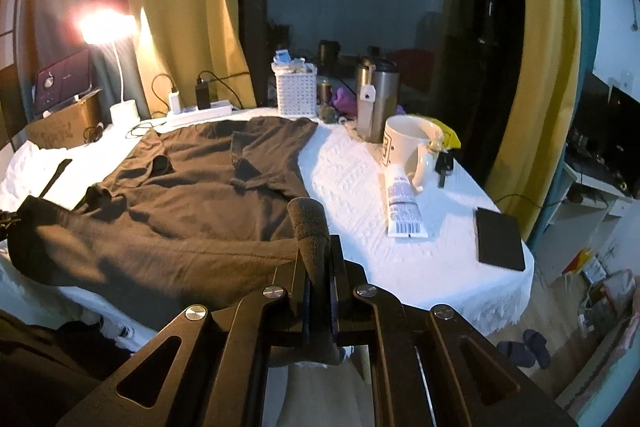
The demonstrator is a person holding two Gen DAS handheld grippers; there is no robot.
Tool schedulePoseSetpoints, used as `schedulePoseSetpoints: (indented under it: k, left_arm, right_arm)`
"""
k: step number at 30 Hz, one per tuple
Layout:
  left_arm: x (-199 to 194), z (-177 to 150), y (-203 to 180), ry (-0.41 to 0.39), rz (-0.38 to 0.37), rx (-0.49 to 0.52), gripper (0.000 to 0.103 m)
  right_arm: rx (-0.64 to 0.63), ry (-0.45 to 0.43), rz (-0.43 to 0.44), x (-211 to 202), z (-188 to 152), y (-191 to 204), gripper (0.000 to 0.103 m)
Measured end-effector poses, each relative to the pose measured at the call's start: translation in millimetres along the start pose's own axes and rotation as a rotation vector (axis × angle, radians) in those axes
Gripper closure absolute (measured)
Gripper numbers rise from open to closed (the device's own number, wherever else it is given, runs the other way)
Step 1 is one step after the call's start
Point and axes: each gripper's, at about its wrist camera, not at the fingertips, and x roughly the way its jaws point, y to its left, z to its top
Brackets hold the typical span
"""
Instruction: Fold small clothes
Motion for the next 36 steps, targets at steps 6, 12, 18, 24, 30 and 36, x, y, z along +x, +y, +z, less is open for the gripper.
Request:
schedulePoseSetpoints:
  k: [6, 12, 18, 24, 30, 36]
  left_arm:
    - [-2.5, 0.6, -5.7, -0.03, -0.006, 0.005, 0.095]
    - [-27.3, 12.6, -3.6, -0.11, -0.022, -0.011, 0.095]
    - [-50.1, 31.3, -4.4, -0.212, -0.023, -0.009, 0.095]
    - [-53.8, 55.2, -3.0, -0.278, -0.011, 0.004, 0.095]
    - [-43.2, 75.7, 4.7, -0.298, 0.011, -0.008, 0.095]
    - [-27.2, 97.1, 13.4, -0.295, 0.027, -0.026, 0.095]
  right_arm:
    - [-0.006, -0.014, -0.003, -2.4, 3.5, 1.9, 0.097]
    - [-0.003, -0.038, -0.016, -9.1, 8.1, -1.2, 0.097]
    - [-0.007, -0.089, -0.026, -19.3, 21.3, -4.1, 0.097]
    - [-0.012, -0.139, -0.048, -18.4, 40.7, -7.4, 0.097]
    - [-0.021, -0.157, -0.055, -0.6, 61.2, -7.8, 0.097]
    - [-0.031, -0.157, -0.058, 28.1, 86.5, -6.5, 0.097]
